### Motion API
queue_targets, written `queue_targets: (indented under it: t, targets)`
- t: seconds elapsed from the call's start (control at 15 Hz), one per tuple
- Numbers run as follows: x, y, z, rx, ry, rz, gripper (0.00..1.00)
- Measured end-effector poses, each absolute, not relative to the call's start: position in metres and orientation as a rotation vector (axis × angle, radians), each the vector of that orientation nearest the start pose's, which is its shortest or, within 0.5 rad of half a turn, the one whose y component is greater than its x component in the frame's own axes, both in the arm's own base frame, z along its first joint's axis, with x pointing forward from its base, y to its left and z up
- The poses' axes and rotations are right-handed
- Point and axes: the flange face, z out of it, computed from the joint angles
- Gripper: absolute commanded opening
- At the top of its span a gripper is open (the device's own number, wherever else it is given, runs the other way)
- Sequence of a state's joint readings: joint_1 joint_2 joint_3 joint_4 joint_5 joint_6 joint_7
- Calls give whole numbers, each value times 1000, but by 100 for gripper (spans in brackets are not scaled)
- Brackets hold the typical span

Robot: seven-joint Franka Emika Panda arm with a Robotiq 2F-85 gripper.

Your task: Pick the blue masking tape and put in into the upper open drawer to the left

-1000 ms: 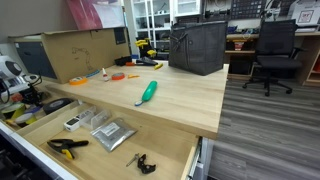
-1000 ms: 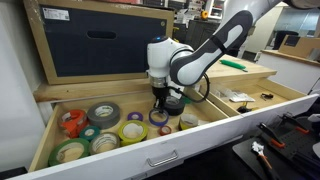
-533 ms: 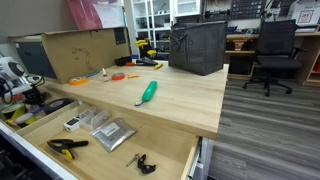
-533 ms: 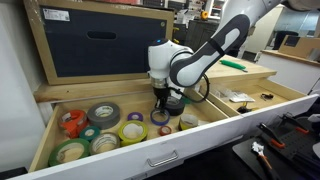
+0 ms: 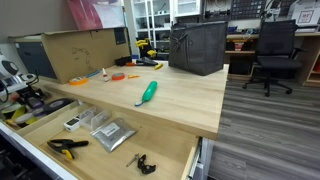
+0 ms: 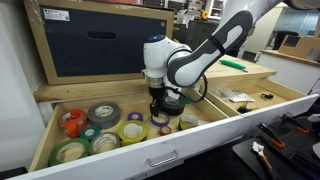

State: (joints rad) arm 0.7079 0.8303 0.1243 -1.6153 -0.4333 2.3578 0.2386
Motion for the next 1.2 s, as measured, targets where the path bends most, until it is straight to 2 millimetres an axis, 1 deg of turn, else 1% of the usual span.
queue_targets:
  t: [0.2,0.4,0.6,0.73,0.93,1.07,1.2]
  targets:
    - [457,509,152,-2958,-1491,-86,100]
    - [448,522,177,-2847,-1497,-69,100]
    - [433,523,200,-2772,-1460,-39,100]
    - [414,517,214,-2756,-1436,-1,100]
    - [377,501,235,-2760,-1419,48,100]
    - [355,481,246,-2800,-1379,74,100]
    - [336,454,253,-2855,-1319,103,100]
